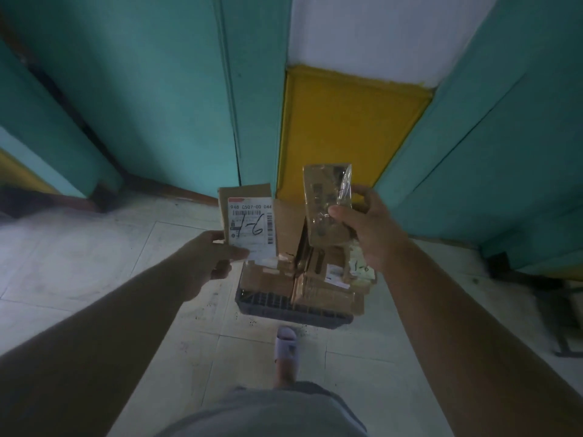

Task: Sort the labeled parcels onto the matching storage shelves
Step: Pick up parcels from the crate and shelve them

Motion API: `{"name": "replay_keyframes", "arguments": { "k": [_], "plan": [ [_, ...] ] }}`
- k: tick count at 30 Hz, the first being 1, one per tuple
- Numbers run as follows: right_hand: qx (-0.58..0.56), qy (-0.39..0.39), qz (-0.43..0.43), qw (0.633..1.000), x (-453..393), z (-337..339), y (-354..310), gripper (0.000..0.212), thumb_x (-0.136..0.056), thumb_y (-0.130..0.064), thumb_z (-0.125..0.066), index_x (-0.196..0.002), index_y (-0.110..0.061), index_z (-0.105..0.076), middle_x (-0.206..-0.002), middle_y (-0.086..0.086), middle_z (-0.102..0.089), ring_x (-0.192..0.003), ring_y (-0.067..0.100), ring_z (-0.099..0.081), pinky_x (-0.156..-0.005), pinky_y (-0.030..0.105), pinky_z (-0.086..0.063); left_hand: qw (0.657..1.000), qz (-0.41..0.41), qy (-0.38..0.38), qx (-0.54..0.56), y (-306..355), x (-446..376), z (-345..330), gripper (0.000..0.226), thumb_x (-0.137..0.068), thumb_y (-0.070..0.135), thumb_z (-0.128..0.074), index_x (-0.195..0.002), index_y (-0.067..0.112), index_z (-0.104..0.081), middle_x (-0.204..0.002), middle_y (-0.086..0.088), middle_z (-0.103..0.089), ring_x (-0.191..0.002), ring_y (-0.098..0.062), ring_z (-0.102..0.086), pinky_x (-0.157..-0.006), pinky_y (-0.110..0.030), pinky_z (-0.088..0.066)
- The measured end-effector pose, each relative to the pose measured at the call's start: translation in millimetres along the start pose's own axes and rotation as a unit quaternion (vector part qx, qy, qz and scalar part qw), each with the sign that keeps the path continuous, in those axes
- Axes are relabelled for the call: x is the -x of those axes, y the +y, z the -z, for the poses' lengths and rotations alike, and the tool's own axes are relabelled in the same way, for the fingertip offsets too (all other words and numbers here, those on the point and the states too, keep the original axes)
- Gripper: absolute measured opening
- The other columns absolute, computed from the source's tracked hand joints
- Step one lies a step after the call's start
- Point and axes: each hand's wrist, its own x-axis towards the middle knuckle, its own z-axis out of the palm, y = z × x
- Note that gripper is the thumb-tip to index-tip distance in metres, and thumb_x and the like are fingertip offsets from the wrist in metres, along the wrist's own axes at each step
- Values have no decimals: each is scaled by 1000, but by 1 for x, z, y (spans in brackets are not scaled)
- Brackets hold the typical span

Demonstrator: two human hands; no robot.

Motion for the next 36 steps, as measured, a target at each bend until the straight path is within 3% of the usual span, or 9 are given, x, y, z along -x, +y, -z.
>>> {"name": "replay_keyframes", "arguments": {
  "k": [3,7,12,15,21,26,29,32,36],
  "plan": [
    [-155,-10,-20,988,32,-10,-17,52,-81,-19,-72,-129,-12,-54,-114,19,-70,-101,35,-68,-101,62,-45,999,-32,-6,11,6,28,11,25,-83,-4,-67,-107,3,-65,-74,-3,-72,-69,-21,-45,-70,-32,-43],
    [-366,-129,-59,920,77,-18,-10,70,-90,-54,-44,-145,-11,-46,-141,26,-52,-126,47,-51,-105,64,-37,999,-41,-8,32,-4,56,14,28,-84,-3,-68,-110,3,-63,-97,-16,-67,-73,-23,-46,-70,-33,-44],
    [-382,-212,-3,900,126,-16,4,102,-76,-75,-61,-153,-15,-33,-153,28,-35,-139,52,-34,-102,63,-38,997,-27,-42,56,-28,82,4,27,-84,-5,-68,-110,4,-64,-83,-6,-78,-69,-21,-49,-67,-32,-43],
    [-338,-210,42,916,156,0,7,101,-76,-61,-72,-153,-11,-31,-150,26,-41,-136,51,-39,-107,68,-32,996,-33,-68,45,-31,96,-9,28,-86,-4,-68,-112,5,-65,-92,-7,-79,-69,-19,-52,-66,-30,-44],
    [-314,-21,50,948,211,43,2,106,-57,-32,-91,-147,-5,-42,-135,25,-58,-123,43,-56,-112,60,-33,987,-83,-140,-13,-27,115,-55,29,-89,1,-68,-116,9,-66,-103,-8,-78,-70,-21,-47,-62,-28,-44],
    [-303,80,104,944,265,110,6,84,-59,-18,-86,-135,-11,-51,-127,21,-65,-111,38,-66,-94,56,-51,977,-101,-188,-26,-31,123,-127,46,-76,8,-80,-120,8,-65,-109,-7,-76,-72,-22,-47,-58,-27,-41],
    [-278,137,138,941,306,170,12,56,-82,-4,-61,-134,-23,-52,-127,16,-66,-112,36,-65,-91,60,-52,974,-93,-206,-30,-42,128,-196,39,-79,7,-77,-117,10,-67,-109,-7,-77,-76,-23,-49,-61,-30,-39],
    [-285,219,110,927,348,239,22,40,-96,-16,-45,-135,-22,-55,-110,10,-73,-93,28,-73,-74,47,-59,971,-65,-228,-22,-60,139,-278,35,-84,1,-71,-118,6,-66,-105,-7,-78,-70,-20,-50,-55,-26,-41],
    [-315,282,59,904,401,323,40,50,-87,-41,-64,-128,-12,-61,-111,16,-73,-97,32,-73,-75,47,-60,957,-47,-280,-53,-84,154,-376,50,-67,8,-82,-115,8,-67,-111,-10,-75,-66,-16,-49,-55,-24,-43]
  ]
}}
